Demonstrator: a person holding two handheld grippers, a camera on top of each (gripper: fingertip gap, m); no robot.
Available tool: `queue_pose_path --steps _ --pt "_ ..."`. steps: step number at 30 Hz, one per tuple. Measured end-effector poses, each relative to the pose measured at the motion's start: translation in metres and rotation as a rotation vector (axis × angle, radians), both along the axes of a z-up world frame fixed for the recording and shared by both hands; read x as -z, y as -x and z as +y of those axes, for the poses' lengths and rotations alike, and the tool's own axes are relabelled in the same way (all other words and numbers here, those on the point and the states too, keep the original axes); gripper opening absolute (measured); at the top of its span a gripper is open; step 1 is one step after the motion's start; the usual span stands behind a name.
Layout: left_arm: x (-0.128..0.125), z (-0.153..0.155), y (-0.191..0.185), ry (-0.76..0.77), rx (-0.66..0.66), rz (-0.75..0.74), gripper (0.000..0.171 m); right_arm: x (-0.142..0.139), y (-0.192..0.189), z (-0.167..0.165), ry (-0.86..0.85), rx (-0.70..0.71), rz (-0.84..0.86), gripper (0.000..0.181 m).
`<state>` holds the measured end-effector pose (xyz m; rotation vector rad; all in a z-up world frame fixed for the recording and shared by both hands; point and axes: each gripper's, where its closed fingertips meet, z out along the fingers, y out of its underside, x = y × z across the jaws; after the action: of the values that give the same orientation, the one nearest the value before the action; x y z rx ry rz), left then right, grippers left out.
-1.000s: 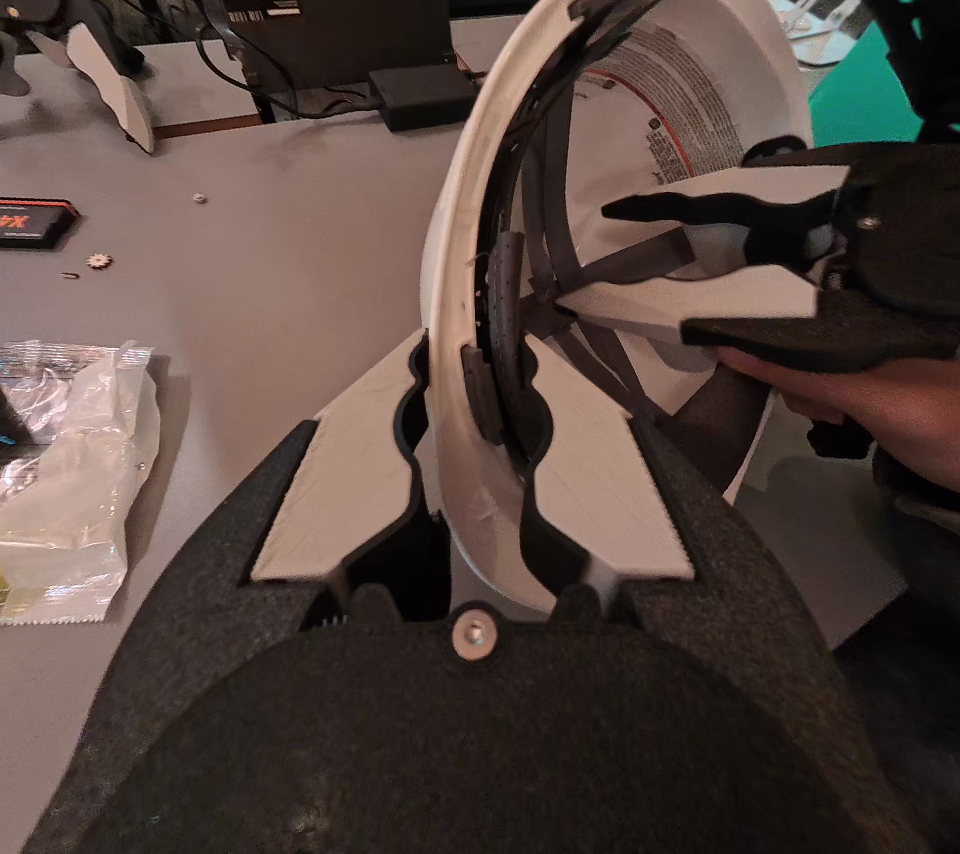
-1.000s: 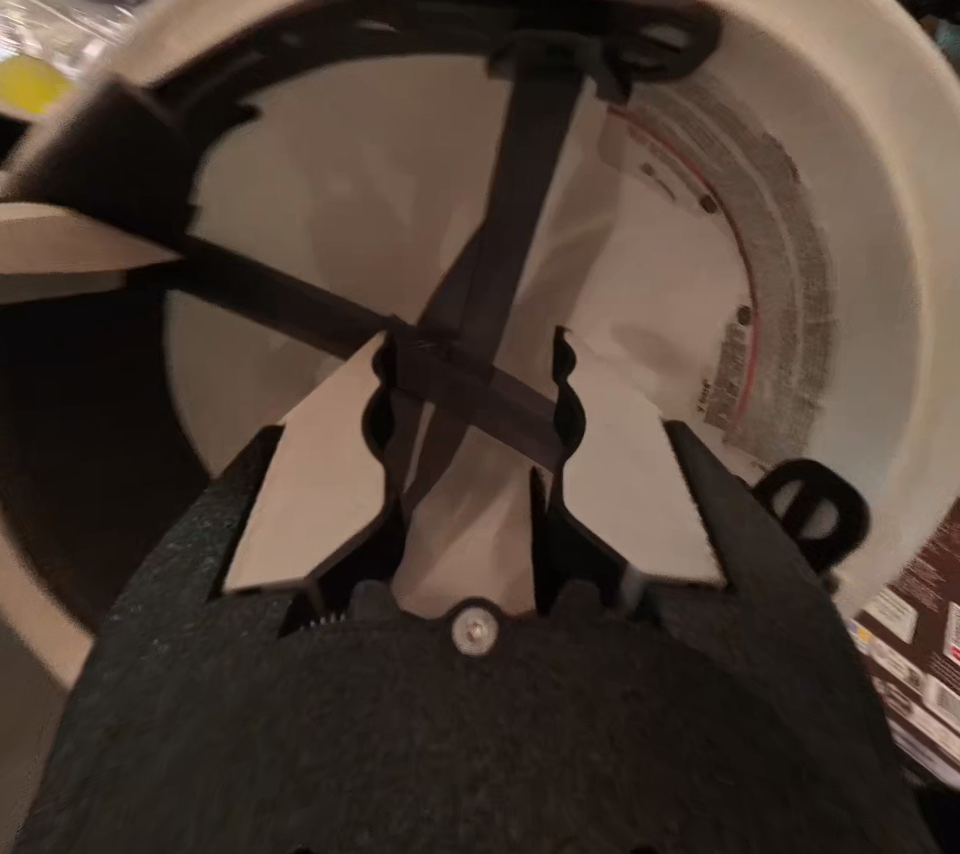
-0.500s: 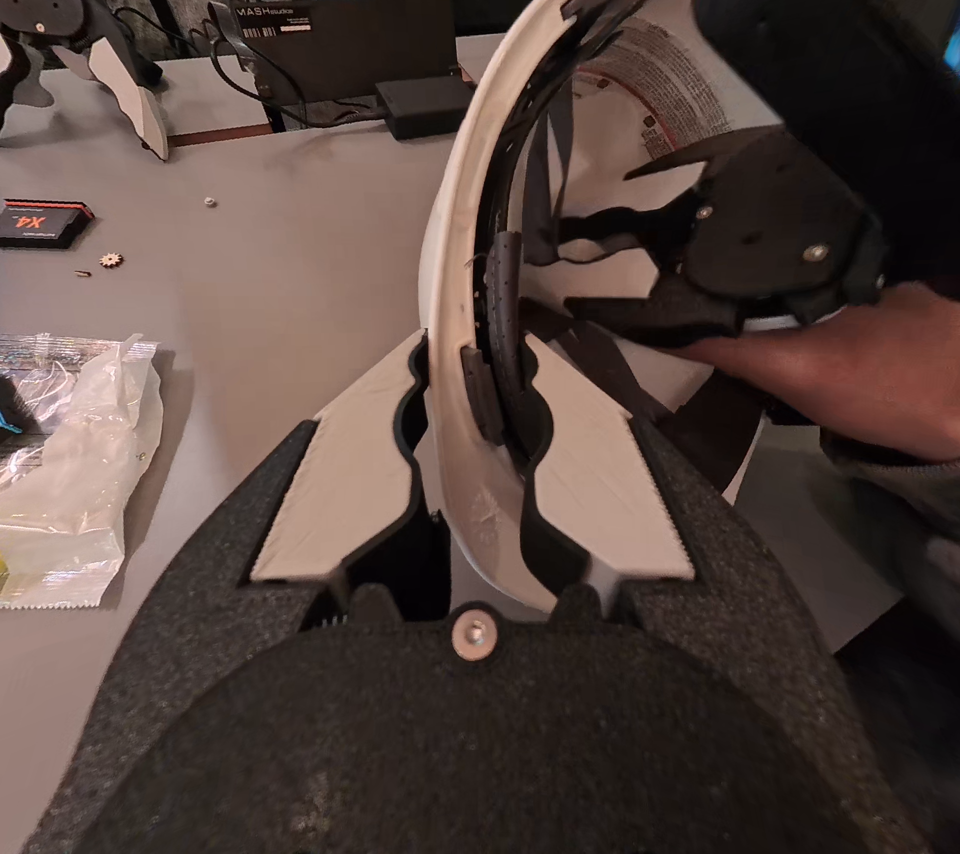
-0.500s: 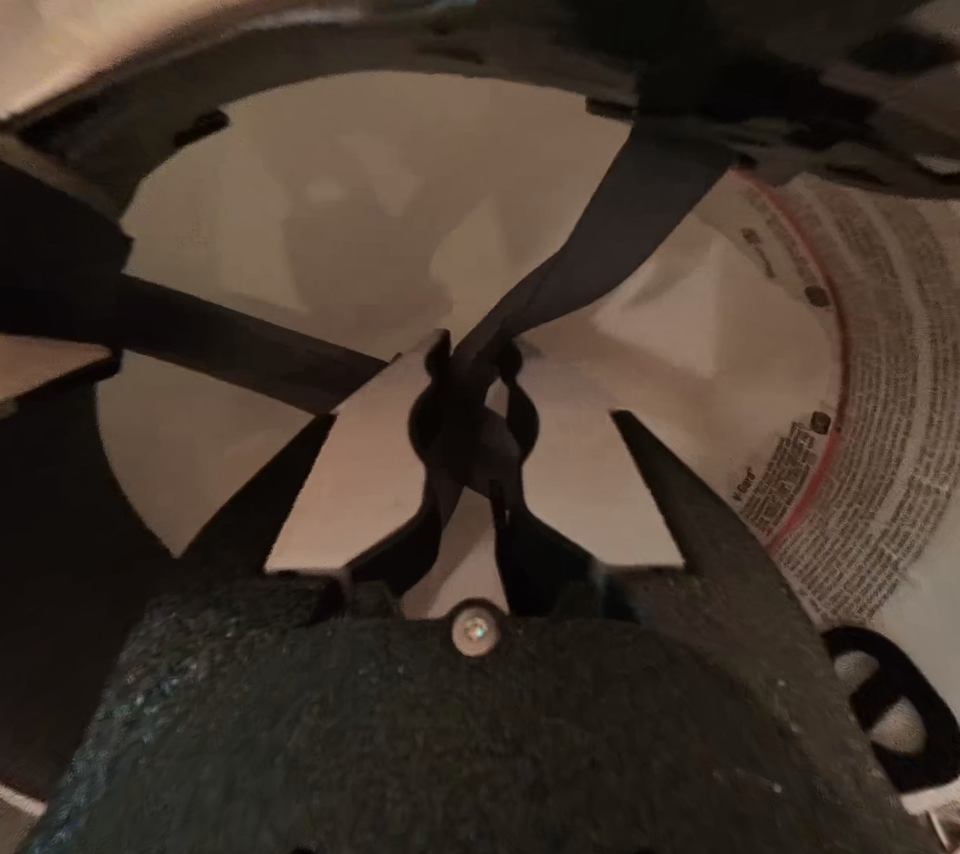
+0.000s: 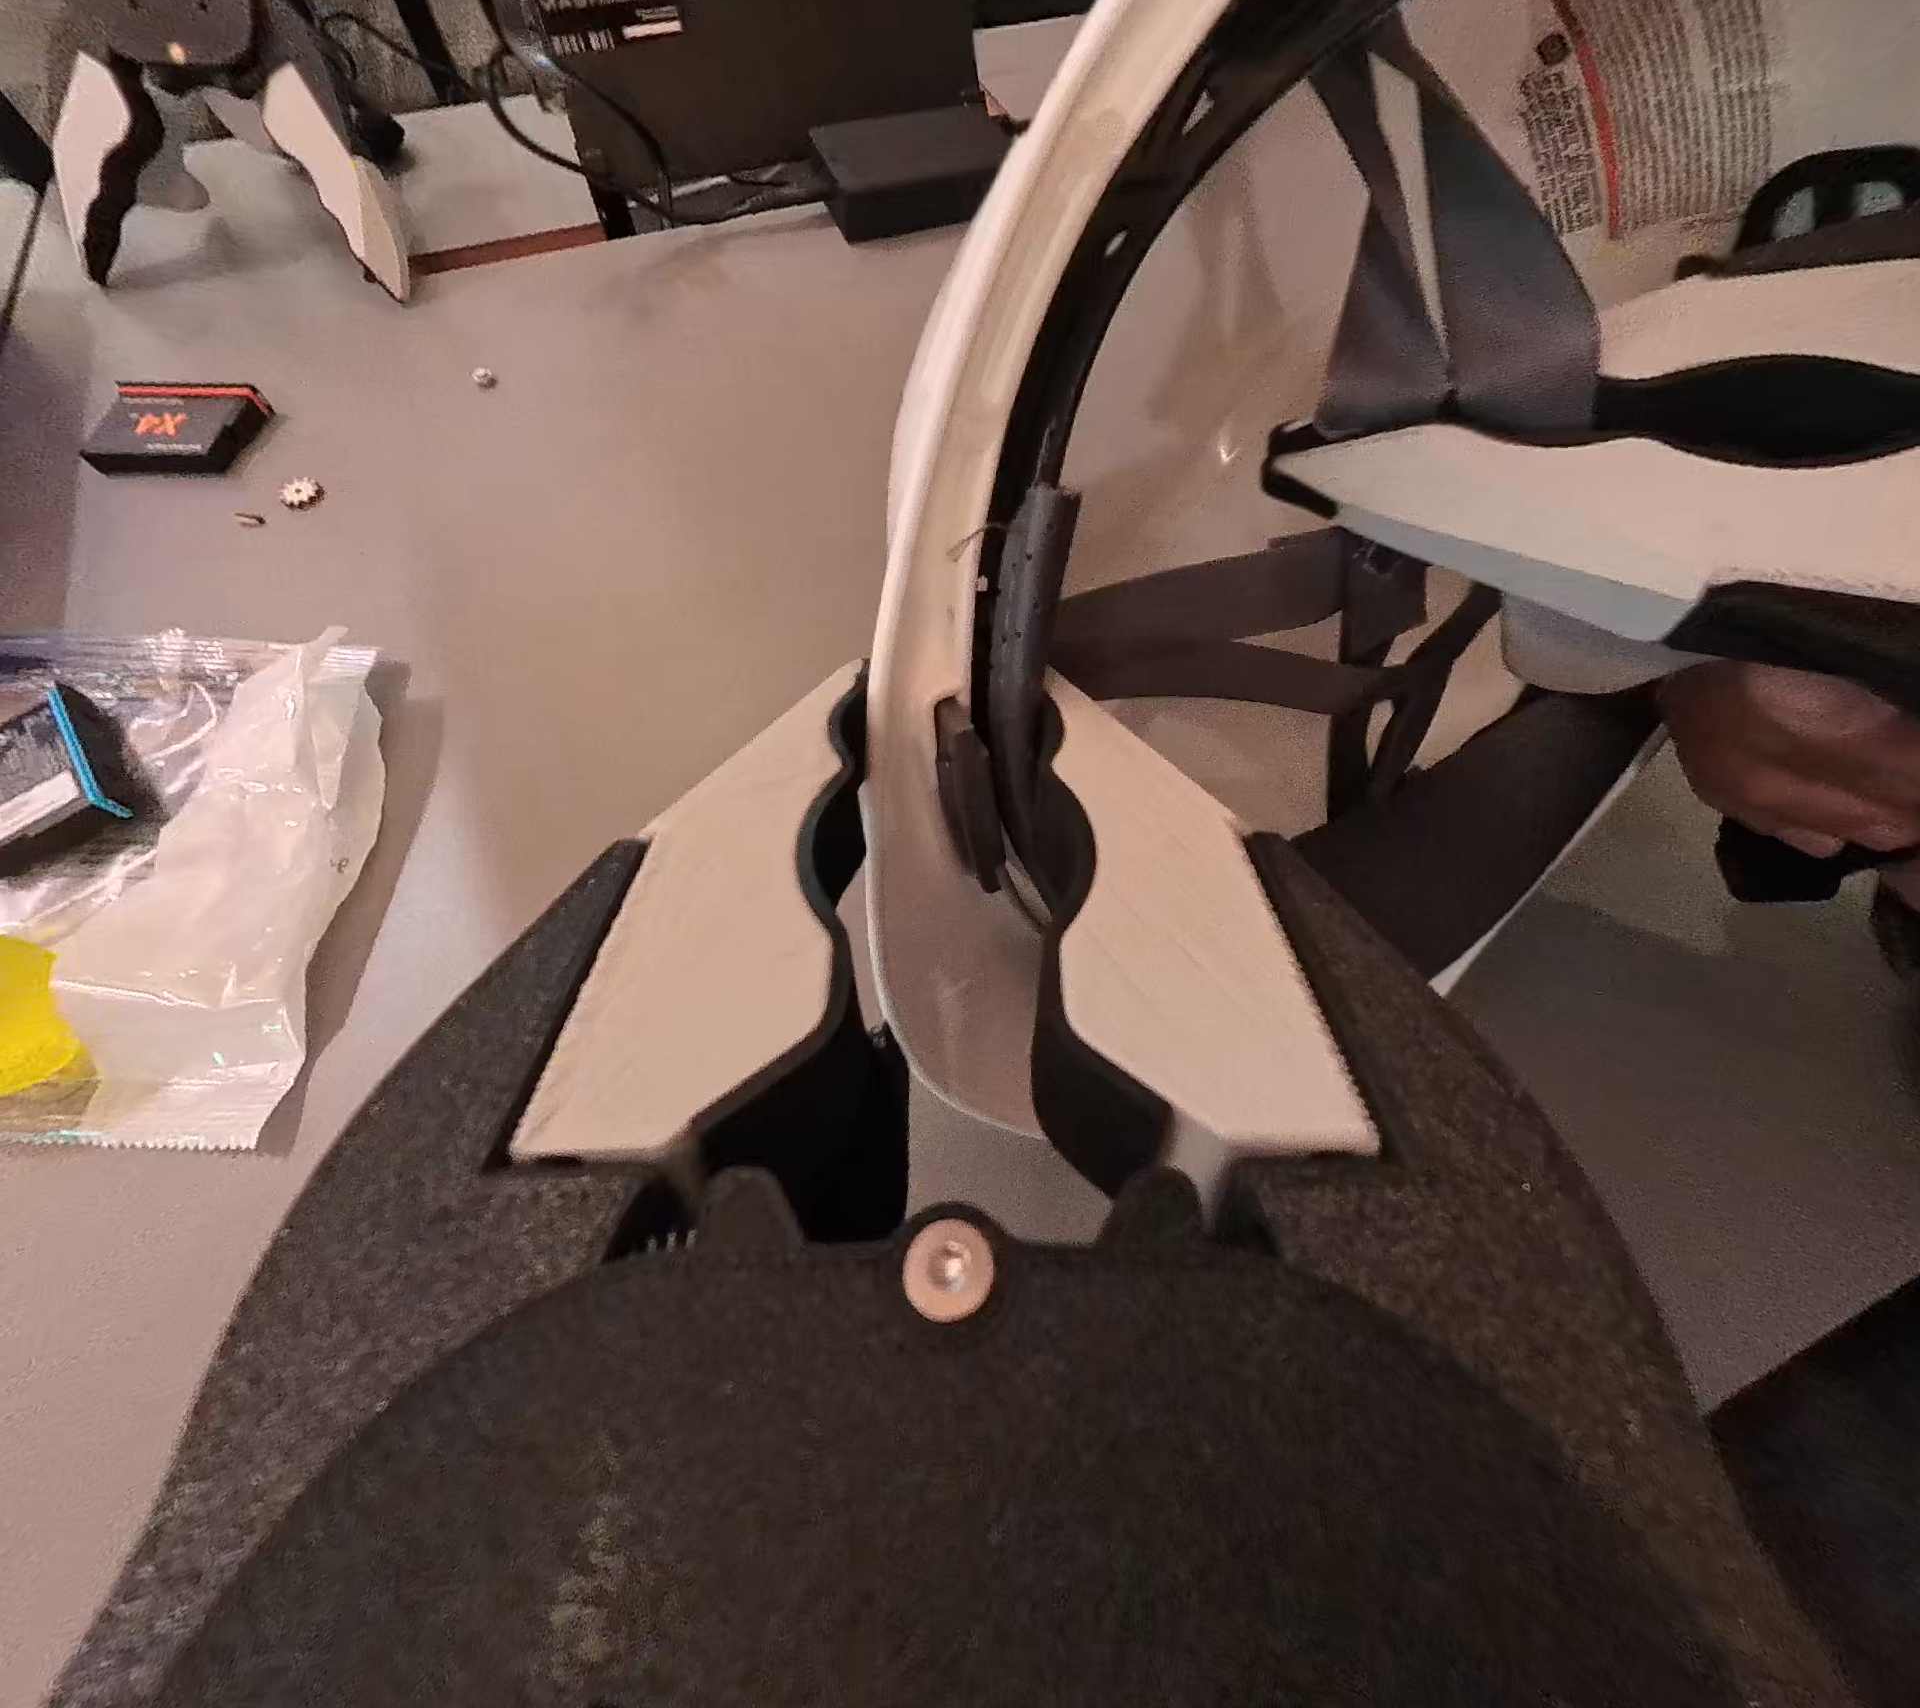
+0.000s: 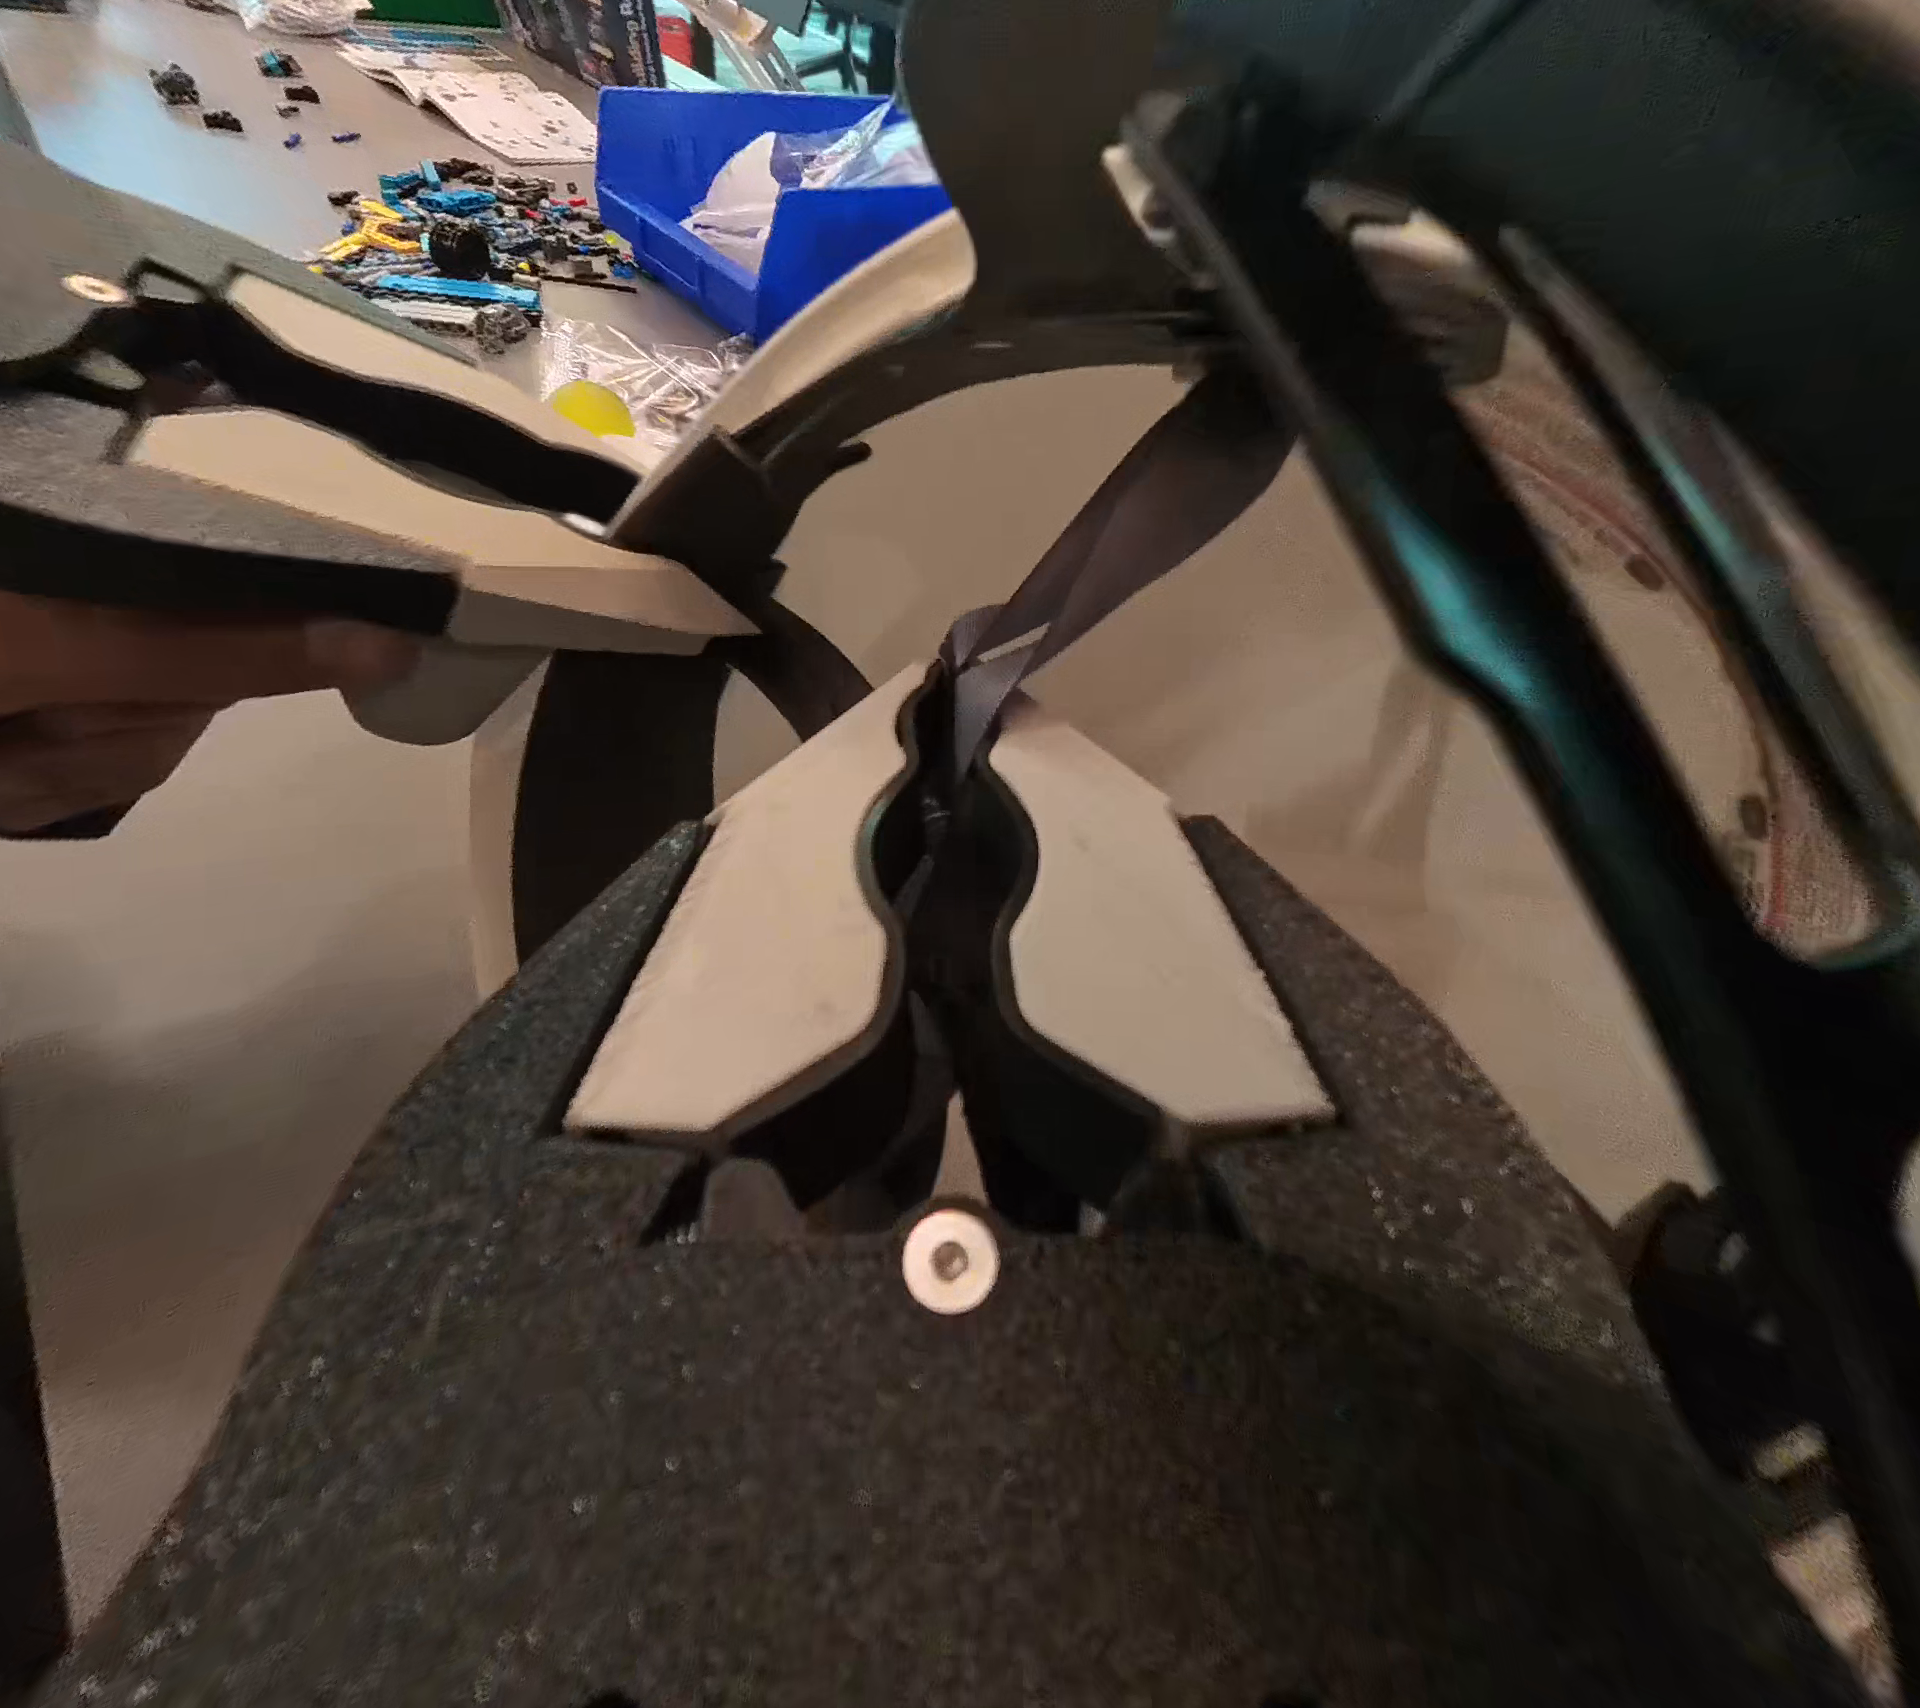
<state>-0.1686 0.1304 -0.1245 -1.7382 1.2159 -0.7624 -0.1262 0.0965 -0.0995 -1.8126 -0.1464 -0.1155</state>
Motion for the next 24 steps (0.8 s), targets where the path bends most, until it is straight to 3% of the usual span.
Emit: queue_pose_path --steps 3,5,8,9,11,14,17,19,21,24 --pt "-0.004 -0.002 -0.003 -0.039 0.005 0.007 0.027 0.003 -0.008 -0.001 0.023 0.030 -0.022 0.004" --pt "-0.008 -0.003 -0.007 -0.055 0.023 0.003 0.027 0.002 -0.002 -0.009 0.024 0.021 -0.071 0.031" --pt "-0.022 -0.007 -0.014 -0.127 0.075 -0.018 0.028 0.018 0.012 -0.030 0.156 0.002 -0.126 0.073" --pt "-0.026 -0.008 -0.017 -0.153 0.107 -0.014 0.028 0.018 0.016 -0.041 0.186 0.005 -0.148 0.073" --pt "-0.033 -0.006 -0.024 -0.218 0.172 0.007 0.027 0.017 0.028 -0.066 0.255 -0.015 -0.164 0.057" --pt "-0.046 0.000 -0.038 -0.308 0.284 0.056 0.026 0.011 0.050 -0.098 0.332 -0.075 -0.197 0.061" --pt "-0.062 -0.005 -0.053 -0.517 0.437 0.118 0.026 -0.055 0.061 -0.110 0.219 -0.123 -0.302 0.050" --pt "-0.070 -0.015 -0.060 -0.690 0.541 0.148 0.026 -0.112 0.041 -0.110 0.102 -0.093 -0.346 0.049" --pt "-0.076 -0.028 -0.064 -0.794 0.607 0.165 0.027 -0.141 0.014 -0.104 0.051 -0.102 -0.318 0.050" --pt "-0.076 -0.044 -0.068 -0.838 0.653 0.181 0.028 -0.099 -0.022 -0.075 0.287 -0.146 -0.289 0.074"
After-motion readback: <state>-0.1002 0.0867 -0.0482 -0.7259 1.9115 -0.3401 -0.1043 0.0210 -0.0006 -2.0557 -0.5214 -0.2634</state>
